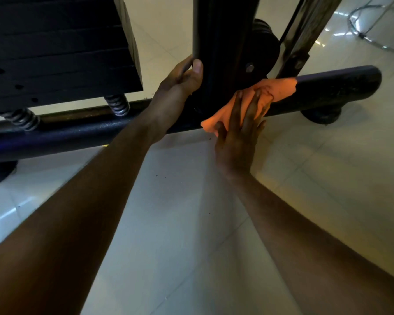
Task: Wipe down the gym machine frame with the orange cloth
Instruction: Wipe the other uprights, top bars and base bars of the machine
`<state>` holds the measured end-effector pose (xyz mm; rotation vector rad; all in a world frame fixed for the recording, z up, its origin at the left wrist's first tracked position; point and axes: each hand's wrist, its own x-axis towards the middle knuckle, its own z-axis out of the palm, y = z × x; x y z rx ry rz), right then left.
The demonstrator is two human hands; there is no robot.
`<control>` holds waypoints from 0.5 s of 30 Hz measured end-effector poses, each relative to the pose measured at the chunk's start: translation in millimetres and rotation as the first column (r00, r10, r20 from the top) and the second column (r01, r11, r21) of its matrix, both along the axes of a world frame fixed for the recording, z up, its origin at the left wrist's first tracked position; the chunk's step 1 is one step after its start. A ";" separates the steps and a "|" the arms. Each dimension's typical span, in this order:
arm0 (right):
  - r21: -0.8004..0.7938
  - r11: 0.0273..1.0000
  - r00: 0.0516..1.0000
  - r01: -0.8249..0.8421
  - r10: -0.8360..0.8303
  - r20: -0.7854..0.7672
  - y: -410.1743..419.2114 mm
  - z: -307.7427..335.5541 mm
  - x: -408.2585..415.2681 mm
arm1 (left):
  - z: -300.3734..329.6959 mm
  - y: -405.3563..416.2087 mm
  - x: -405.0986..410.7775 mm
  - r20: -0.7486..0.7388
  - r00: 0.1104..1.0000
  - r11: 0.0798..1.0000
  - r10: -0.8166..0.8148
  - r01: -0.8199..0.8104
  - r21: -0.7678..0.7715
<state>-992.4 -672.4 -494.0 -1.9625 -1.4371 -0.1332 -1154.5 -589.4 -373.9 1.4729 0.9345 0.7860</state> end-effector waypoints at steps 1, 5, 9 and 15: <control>0.022 1.000 0.999 0.007 -0.006 -0.046 0.5 2.8 -2.7 | -0.9 -0.4 0.2 0.009 1.000 1.000 -0.003 0.003 -0.004; 0.048 0.988 0.939 0.144 -0.121 -0.321 17.6 26.0 -43.4 | 0.1 -1.6 -0.8 -0.006 1.000 1.000 -0.007 0.007 -0.002; -0.042 0.998 0.990 0.039 -0.045 -0.137 5.5 8.5 -25.3 | 0.6 -1.7 1.7 0.001 1.000 1.000 0.007 -0.007 -0.007; 0.100 0.995 0.970 0.027 -0.002 -0.243 6.4 16.7 -27.5 | -5.0 -1.1 1.8 0.007 1.000 1.000 -0.003 0.002 0.014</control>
